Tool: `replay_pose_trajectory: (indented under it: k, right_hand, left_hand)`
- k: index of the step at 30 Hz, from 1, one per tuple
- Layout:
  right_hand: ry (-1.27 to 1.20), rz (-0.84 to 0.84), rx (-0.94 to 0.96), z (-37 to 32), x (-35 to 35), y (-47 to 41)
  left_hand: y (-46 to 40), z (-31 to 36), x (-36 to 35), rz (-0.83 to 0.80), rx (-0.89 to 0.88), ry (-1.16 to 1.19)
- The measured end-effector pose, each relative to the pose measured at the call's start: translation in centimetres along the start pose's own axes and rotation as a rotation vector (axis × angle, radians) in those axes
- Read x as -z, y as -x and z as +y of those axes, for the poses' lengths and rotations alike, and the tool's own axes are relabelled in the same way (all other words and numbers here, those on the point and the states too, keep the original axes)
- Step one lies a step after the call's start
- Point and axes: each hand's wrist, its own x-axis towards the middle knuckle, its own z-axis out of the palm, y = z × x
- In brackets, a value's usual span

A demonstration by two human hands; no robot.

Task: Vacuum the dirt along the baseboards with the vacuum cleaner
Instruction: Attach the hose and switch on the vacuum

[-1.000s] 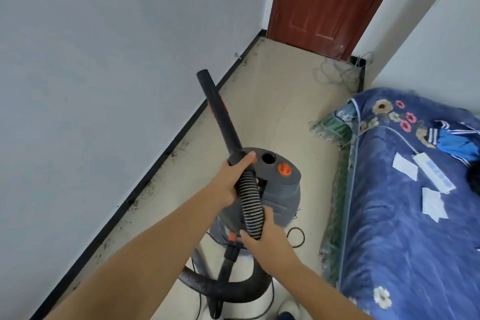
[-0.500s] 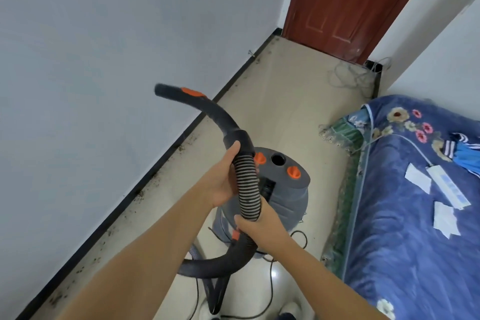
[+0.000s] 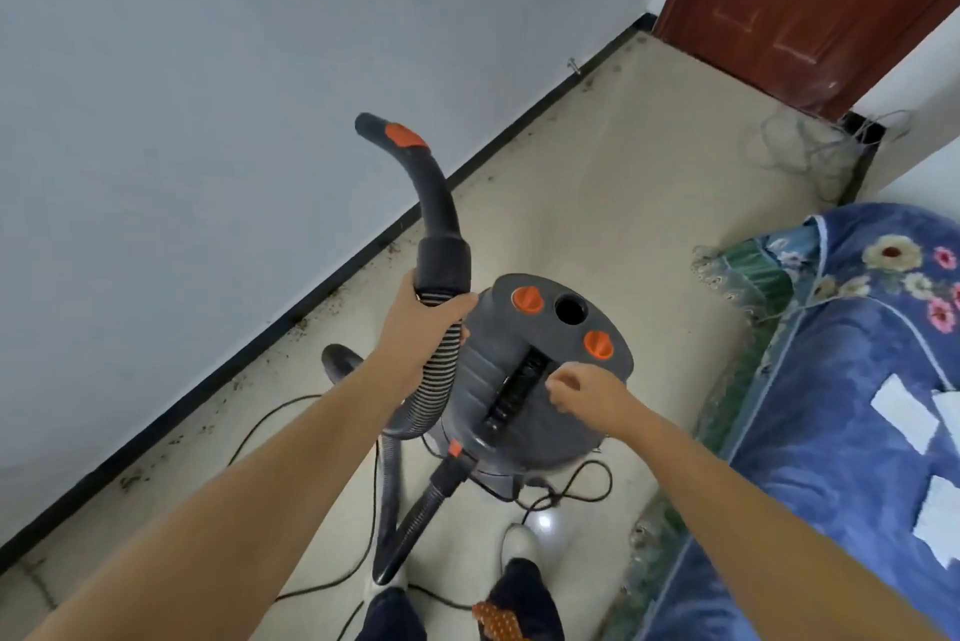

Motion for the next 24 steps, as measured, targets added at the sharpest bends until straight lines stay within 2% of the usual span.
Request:
replay_pose_trajectory:
  k: [3,6,10,13,15,21,24]
  right_hand:
    - [0.064,0.042,-0.041,2.8,4.1,-5.1]
    - [0.103,0.026,-0.016,3.3,5.9,-10.4]
    - [0.344,0.011,0.184,1.9,5.4,-16.1]
    - [0.533,-0.065,0.364,1.1,4.0,-19.1]
    - [0.617,-0.094,0.415,1.0,3.8,-20.4]
    - [0.693,-0.129,0.495,1.6,4.8,-21.9]
    - [0.68,-0.096,0.464,1.5,4.5,-22.0]
  left_hand:
    - [-0.4,-0.8,-1.9,0.023,0.039,0.067]
    - [-0.4,-3.8,-3.6,0.101,0.16,0.185]
    - [0.8,-8.7,-4.7,0.216,0.256,0.328]
    - [1.4,-10.8,-4.5,0.249,0.242,0.401]
    - [1.3,-11.3,-4.0,0.262,0.216,0.405]
    - [1.0,-11.5,-3.5,0.277,0.17,0.385]
    - [1.0,-11.4,-3.9,0.264,0.14,0.346]
